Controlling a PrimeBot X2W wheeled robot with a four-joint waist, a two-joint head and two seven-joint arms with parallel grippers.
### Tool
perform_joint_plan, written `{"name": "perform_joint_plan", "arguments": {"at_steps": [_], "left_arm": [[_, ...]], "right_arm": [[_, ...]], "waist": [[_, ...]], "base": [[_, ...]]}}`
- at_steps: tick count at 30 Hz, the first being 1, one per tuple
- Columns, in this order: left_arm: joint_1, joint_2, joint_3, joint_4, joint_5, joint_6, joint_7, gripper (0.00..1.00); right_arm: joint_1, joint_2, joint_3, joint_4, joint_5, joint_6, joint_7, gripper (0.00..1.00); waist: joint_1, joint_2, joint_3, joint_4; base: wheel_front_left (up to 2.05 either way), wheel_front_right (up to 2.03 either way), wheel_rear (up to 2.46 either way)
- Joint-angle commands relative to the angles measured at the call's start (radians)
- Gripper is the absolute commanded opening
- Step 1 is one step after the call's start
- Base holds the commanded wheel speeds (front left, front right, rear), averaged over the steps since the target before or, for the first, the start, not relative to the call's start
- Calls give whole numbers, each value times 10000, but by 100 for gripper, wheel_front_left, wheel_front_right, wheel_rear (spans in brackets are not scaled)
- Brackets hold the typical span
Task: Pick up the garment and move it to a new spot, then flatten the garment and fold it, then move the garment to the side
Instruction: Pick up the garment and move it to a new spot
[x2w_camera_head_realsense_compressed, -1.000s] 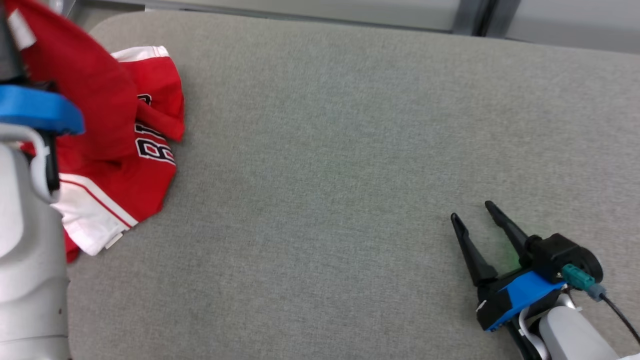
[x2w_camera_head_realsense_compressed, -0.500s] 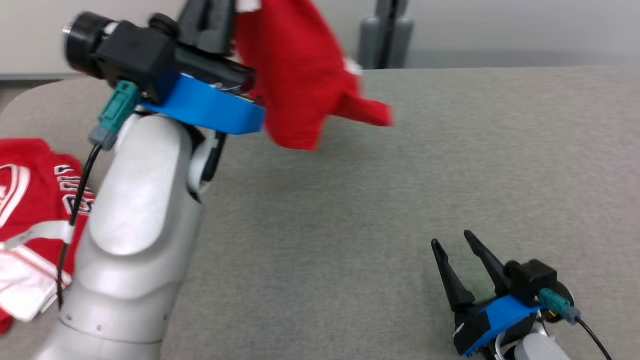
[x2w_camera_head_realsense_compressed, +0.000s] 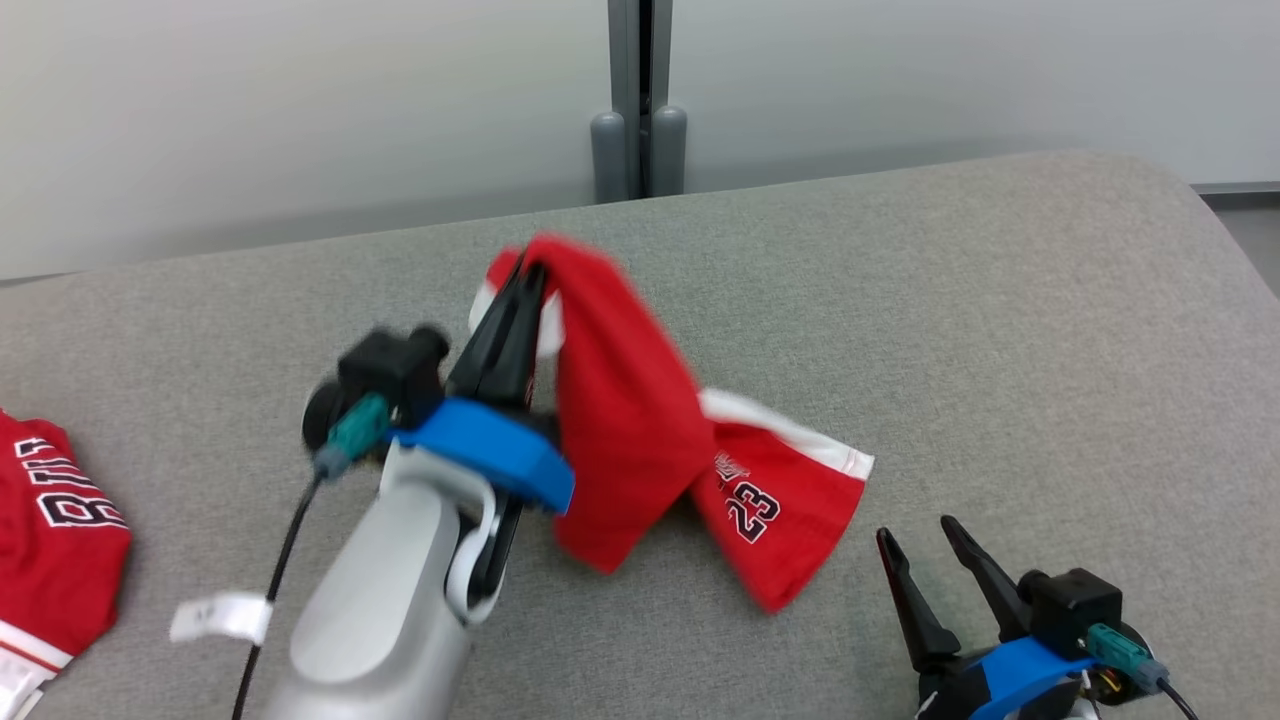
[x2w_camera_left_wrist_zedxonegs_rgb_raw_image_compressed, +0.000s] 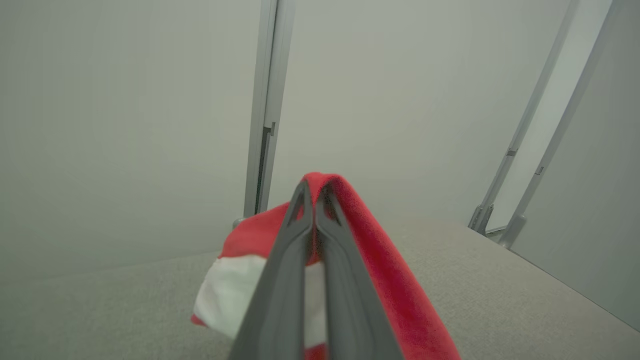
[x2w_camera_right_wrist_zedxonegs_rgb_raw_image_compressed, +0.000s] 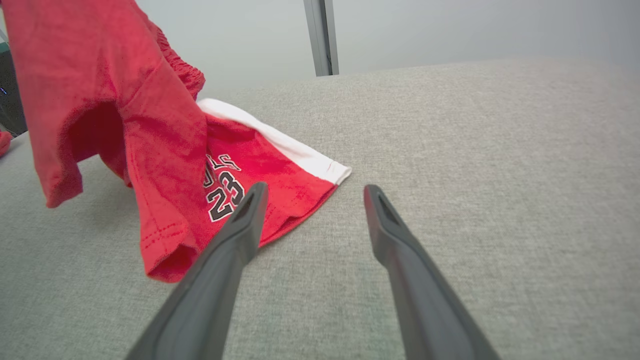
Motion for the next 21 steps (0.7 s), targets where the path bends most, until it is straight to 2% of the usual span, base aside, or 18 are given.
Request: {"name": "perform_joint_plan", "arguments": {"at_steps": [1,6,11,17,21], "left_arm": [[295,37,97,144,-134,80,-26,100],[1414,23,575,851,90,382,-24,100],[2603,257,1536,961,453,552,-24,100],[3932,409,2427,363,1147,579,-26,100],[4972,262,2845,-405,1665,680,-26,100]], "right_arm": [[169,34,-58,8,11,1,-2,100],[279,156,-259,-40,125,1,-2,100],[364,233,-420,-187,39,1,-2,100],[547,338,-639,-251,-65,1,-2,100],[734,371,-792,-249,-105,1,-2,100]], "waist": [[1,0,-63,2],[1,0,-366,256],[1,0,-727,468],[1,0,-1017,759],[1,0,-1153,898]], "base": [[0,0,0],[0,0,0],[0,0,0],[0,0,0],[0,0,0]]}}
